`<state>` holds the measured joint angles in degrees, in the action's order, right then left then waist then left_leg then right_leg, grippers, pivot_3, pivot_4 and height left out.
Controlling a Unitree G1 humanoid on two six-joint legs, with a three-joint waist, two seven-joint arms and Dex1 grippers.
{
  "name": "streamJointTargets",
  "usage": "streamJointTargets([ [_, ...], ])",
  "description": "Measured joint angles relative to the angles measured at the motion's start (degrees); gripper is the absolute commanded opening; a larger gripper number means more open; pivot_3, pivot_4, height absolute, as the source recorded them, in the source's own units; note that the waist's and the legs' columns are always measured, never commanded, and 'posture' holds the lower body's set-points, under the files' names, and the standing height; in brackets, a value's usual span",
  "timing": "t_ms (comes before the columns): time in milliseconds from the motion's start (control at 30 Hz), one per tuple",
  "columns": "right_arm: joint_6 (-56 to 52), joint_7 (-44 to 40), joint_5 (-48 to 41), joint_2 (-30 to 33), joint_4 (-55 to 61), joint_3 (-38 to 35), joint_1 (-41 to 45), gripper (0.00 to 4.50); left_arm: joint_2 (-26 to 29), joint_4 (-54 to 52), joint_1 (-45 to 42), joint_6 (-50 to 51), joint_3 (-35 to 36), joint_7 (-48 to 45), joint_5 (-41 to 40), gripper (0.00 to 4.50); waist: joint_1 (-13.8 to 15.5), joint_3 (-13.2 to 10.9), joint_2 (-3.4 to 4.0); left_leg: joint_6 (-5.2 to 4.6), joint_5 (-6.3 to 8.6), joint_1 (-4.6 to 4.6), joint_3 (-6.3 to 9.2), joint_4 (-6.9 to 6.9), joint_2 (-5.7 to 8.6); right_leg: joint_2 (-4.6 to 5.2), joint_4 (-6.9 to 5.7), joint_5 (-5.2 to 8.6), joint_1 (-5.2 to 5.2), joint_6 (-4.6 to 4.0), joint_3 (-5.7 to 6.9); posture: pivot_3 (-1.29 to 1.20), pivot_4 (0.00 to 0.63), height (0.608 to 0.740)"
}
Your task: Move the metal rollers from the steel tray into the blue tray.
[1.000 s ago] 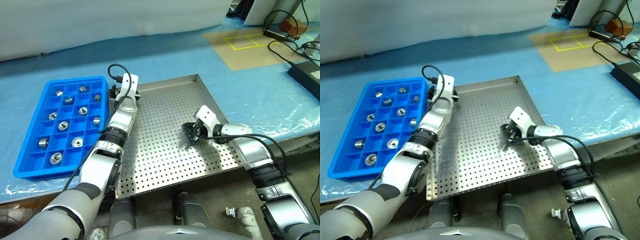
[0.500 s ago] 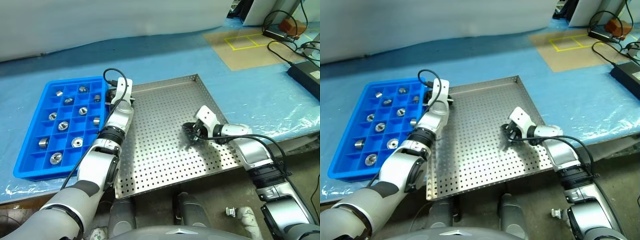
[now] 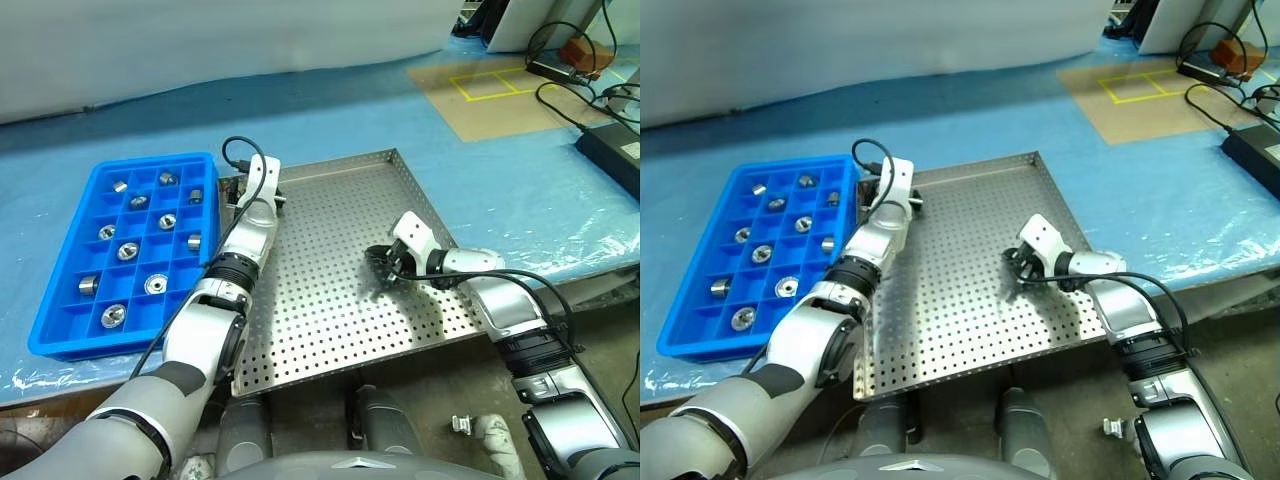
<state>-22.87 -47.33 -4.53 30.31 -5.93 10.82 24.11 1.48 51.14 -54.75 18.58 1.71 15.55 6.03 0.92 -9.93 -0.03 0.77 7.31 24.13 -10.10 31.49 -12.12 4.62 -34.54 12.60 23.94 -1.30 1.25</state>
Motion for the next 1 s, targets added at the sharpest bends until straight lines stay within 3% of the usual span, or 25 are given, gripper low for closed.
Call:
streamJointTargets([
  [667, 0.25, 0.08, 0.03, -0.12, 0.21, 0.05, -0.27, 0.00, -0.16, -5.23, 1.12, -3.18, 0.08, -0.28, -0.09, 4.47, -0.03, -0.01, -0.01, 0.00, 0.00, 0.00, 0.00, -0.07, -0.01, -0.01, 0.03, 0.00, 0.02, 0.00, 0.01, -0.24, 0.150, 0.740],
  [1000, 0.38, 0.19, 0.12, -0.28, 0.21, 0.06, -0.31, 0.00, 2.66, -0.90, 1.09, -2.59, 1.39, 4.49, 0.13, 4.47, -0.08, -0.01, -0.02, 0.01, 0.00, 0.00, 0.00, -0.08, -0.01, -0.02, 0.03, 0.00, 0.03, 0.00, 0.01, -0.25, 0.150, 0.740],
])
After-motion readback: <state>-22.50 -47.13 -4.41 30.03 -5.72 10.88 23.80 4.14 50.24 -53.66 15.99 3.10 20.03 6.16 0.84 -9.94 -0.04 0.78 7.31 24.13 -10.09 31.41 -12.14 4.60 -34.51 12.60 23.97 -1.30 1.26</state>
